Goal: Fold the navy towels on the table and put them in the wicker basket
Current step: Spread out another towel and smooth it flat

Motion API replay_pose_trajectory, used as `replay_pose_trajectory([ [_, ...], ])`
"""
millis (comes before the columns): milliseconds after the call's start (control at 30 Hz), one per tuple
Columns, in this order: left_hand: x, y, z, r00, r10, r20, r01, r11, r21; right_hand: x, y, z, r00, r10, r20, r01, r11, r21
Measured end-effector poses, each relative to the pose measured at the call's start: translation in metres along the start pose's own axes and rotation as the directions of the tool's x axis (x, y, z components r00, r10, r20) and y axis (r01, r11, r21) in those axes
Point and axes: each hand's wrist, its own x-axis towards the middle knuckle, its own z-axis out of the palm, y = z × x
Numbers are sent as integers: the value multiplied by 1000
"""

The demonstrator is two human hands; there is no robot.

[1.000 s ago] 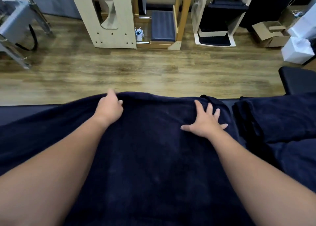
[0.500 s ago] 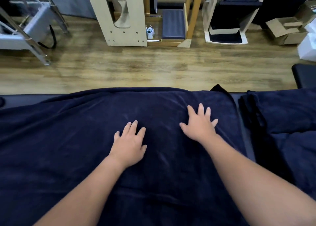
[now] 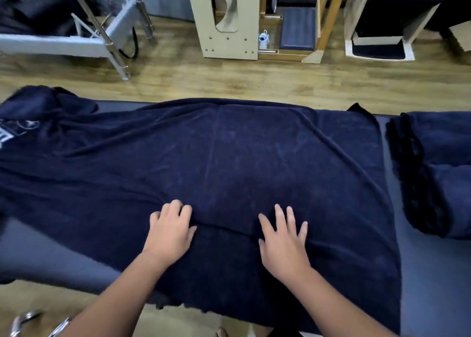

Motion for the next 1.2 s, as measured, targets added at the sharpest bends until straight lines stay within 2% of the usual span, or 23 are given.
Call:
replay_pose_trajectory([
  [67, -22, -21, 2, 999, -1, 34, 0, 999, 35, -27, -6, 13, 998, -27, -51, 26, 1000, -18],
  [200, -64, -57, 4, 982, 14, 188, -20, 999, 33, -77, -18, 22, 968, -154, -200, 156, 988, -6],
  [267, -83, -72, 4, 970, 60, 234, -69, 997, 27, -100, -24, 30, 956, -216, -201, 215, 976, -25],
  [433, -111, -86, 7, 967, 92, 237, -116, 989, 90, -131, -38, 54, 990, -79, -117, 65, 991, -120],
  [567, -111, -81, -2, 960, 99, 264, -180, 936, 302, -137, -47, 62, 989, -32, -142, 6, 984, -180],
  [633, -111, -76, -7, 947, 108, 301, -214, 915, 343, -140, -50, 60, 990, 16, -143, -41, 983, -177],
  [733, -121, -68, -8, 907, 126, 401, -226, 951, 213, -147, -44, 54, 989, 100, -111, -117, 980, -158],
  [900, -151, -47, 5, 782, 209, 587, -255, 967, -5, -166, -23, 53, 978, 211, -9, -208, 957, -202],
  [1033, -160, -30, 7, 701, 259, 665, -133, 963, -235, -180, -12, 55, 981, 162, 105, -152, 983, -100],
  [1100, -156, -24, 8, 740, 291, 607, -172, 953, -248, -184, -6, 53, 983, 171, 69, -171, 985, -7],
  [1200, -143, -14, 11, 863, 282, 419, -197, 952, -234, -184, 5, 45, 951, 310, -12, -307, 946, 104],
])
